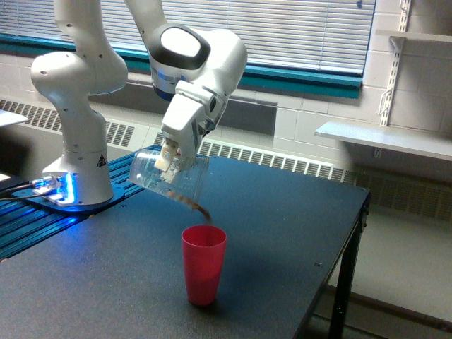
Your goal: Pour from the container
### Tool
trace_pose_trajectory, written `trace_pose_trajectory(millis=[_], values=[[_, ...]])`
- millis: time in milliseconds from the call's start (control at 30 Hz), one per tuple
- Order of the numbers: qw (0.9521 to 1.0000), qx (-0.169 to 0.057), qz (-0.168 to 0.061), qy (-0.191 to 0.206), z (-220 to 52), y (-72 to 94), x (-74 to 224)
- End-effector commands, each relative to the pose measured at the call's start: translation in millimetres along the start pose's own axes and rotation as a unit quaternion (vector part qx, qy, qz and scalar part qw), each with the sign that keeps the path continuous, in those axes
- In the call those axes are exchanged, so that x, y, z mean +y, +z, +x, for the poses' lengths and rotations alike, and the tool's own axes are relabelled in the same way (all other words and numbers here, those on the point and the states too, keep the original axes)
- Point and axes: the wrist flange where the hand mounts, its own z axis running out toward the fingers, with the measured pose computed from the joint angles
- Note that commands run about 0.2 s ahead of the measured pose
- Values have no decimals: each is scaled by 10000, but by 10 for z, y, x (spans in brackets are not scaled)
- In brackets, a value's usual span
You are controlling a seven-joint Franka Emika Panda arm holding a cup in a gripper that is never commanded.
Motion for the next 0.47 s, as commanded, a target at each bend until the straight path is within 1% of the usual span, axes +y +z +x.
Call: trace_pose_trajectory(millis=[33, 233, 467], values=[[9999, -2, -37, -130, 26, -31, -30], [9999, -33, -40, -141, 31, -26, -29], [9999, -99, 30, -130, 31, 16, 0]])
